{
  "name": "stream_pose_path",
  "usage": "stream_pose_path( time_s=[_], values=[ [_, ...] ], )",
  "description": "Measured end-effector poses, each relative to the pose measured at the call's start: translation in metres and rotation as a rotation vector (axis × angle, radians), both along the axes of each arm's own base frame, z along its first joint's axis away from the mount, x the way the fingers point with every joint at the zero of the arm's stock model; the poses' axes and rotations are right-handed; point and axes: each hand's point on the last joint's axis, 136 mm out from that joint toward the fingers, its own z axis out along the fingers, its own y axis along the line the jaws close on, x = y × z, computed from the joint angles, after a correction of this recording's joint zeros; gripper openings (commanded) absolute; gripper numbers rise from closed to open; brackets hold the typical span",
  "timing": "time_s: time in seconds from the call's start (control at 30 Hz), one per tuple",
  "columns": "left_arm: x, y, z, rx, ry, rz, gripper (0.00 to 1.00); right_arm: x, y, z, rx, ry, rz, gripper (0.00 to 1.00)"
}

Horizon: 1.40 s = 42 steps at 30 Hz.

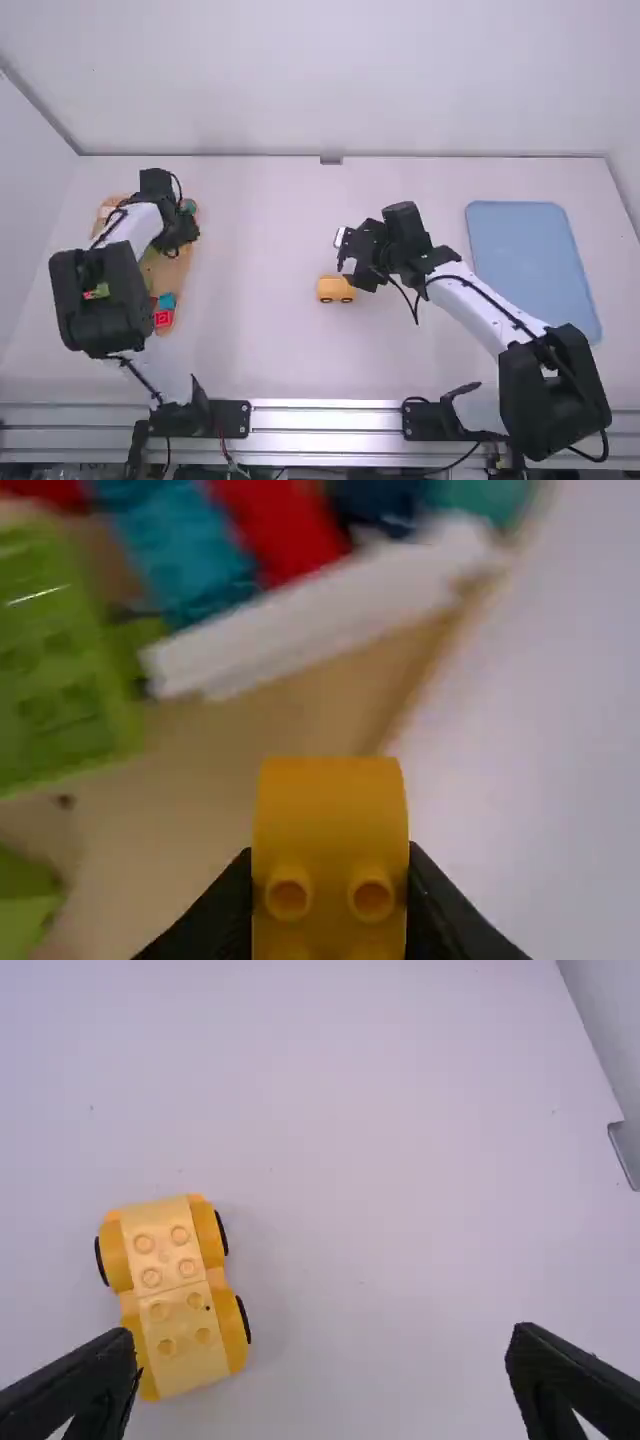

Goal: Assemble lego blocks to make yellow taxi

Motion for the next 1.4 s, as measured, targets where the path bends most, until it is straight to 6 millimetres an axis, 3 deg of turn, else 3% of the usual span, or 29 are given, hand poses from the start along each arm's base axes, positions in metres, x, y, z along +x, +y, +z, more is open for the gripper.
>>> stream_pose_path(
  time_s=[0.03,0.07,0.13,0.33,0.43,0.5,0.6,0.63,0.77,1.1,1.4],
  values=[
    [0.001,-0.019,0.003,-0.02,0.003,-0.119,0.1,0.0,0.0,0.0,0.0,-0.001,0.001,0.98],
    [0.0,-0.021,0.003,-0.022,0.005,-0.132,0.1,0.0,0.0,0.0,0.0,0.0,0.0,0.98],
    [-0.002,-0.05,0.006,-0.05,0.017,-0.3,0.02,0.0,0.0,0.0,-0.001,-0.002,0.002,0.98],
    [-0.012,-0.119,0.013,-0.064,0.021,-0.721,0.02,0.001,-0.002,0.0,-0.001,-0.002,-0.002,0.99],
    [-0.027,-0.159,0.016,-0.068,0.025,-0.994,0.02,0.002,-0.006,-0.001,-0.004,0.006,-0.015,0.98],
    [-0.05,-0.181,0.016,-0.1,0.057,-1.202,0.04,0.0,-0.008,-0.003,-0.01,0.017,-0.017,0.99],
    [-0.066,-0.195,0.016,-0.12,0.053,-1.398,0.07,-0.001,-0.008,-0.004,-0.011,0.024,-0.017,0.98],
    [-0.07,-0.201,0.015,-0.114,0.02,-1.51,0.12,-0.001,-0.008,-0.004,-0.012,0.024,-0.017,0.99],
    [-0.069,-0.211,0.006,-0.072,-0.085,-1.687,0.14,-0.001,-0.008,-0.004,-0.011,0.026,-0.019,0.99],
    [-0.081,-0.218,-0.028,-0.036,-0.162,-1.795,0.21,-0.001,-0.007,-0.004,-0.011,0.025,-0.016,0.98],
    [-0.101,-0.246,-0.047,-0.013,-0.175,-1.903,0.23,-0.002,-0.007,-0.004,-0.012,0.028,-0.015,0.99]
  ],
)
